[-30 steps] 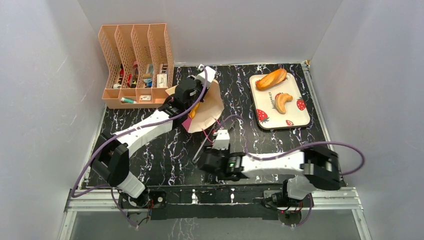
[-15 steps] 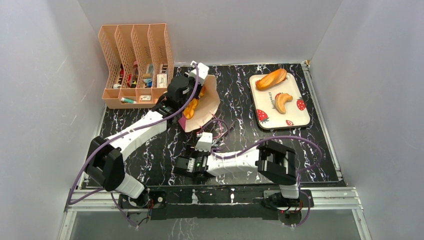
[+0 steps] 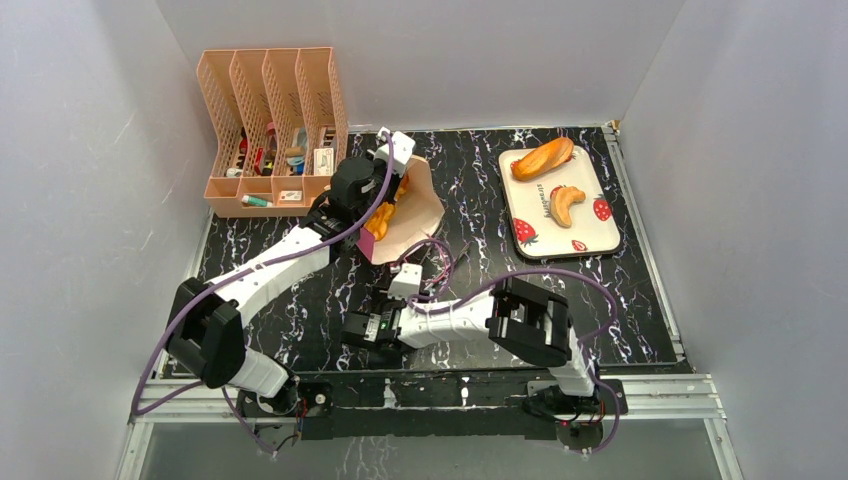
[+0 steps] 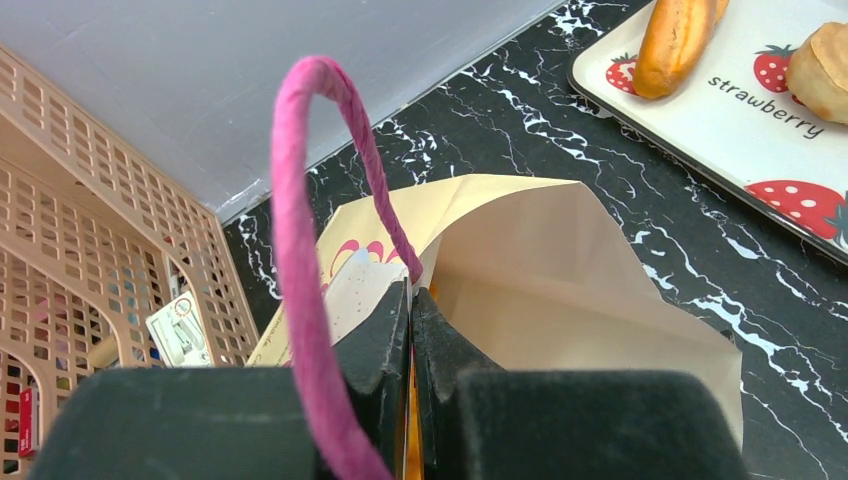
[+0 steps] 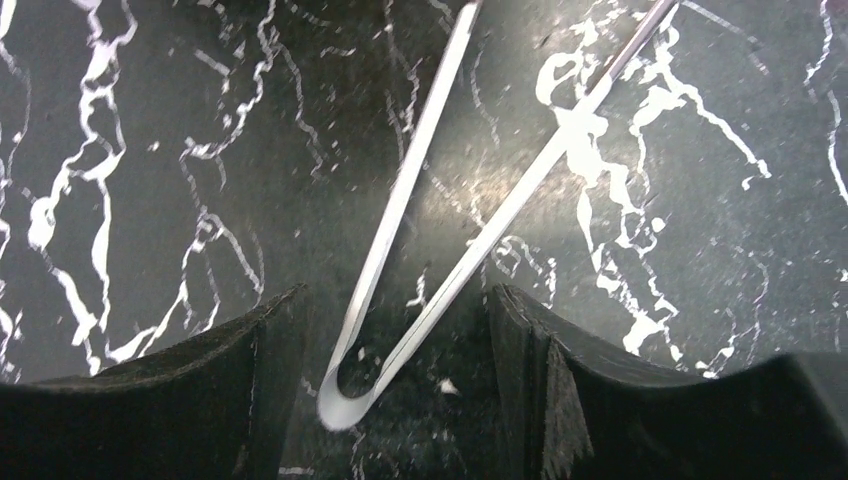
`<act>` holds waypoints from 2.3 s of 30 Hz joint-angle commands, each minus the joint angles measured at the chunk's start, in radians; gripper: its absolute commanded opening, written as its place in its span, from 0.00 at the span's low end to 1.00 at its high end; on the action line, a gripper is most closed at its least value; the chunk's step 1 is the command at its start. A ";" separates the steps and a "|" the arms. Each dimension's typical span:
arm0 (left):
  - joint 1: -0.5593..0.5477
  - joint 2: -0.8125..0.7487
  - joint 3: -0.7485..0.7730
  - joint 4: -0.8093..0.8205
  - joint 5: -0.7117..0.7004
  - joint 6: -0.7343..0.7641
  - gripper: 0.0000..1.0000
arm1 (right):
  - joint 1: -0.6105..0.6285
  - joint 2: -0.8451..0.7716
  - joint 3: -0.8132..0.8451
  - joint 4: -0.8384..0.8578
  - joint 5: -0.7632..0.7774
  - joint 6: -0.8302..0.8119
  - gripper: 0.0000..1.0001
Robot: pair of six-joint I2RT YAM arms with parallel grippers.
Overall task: Take the fake bread out of the paper bag
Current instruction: Pick up the clamp at the center of the board.
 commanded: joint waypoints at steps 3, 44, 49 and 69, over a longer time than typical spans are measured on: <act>0.008 -0.047 0.002 0.017 0.008 -0.005 0.00 | -0.038 -0.041 -0.101 0.025 0.107 0.043 0.55; -0.019 -0.003 -0.006 -0.033 0.188 -0.006 0.00 | -0.083 -0.655 -0.744 0.332 0.050 -0.350 0.70; -0.020 -0.003 -0.018 -0.016 0.192 -0.008 0.00 | -0.136 -0.517 -0.677 0.350 0.050 -0.336 0.76; -0.021 0.000 -0.030 0.015 0.208 -0.013 0.00 | -0.152 -0.409 -0.806 0.454 -0.014 -0.114 0.50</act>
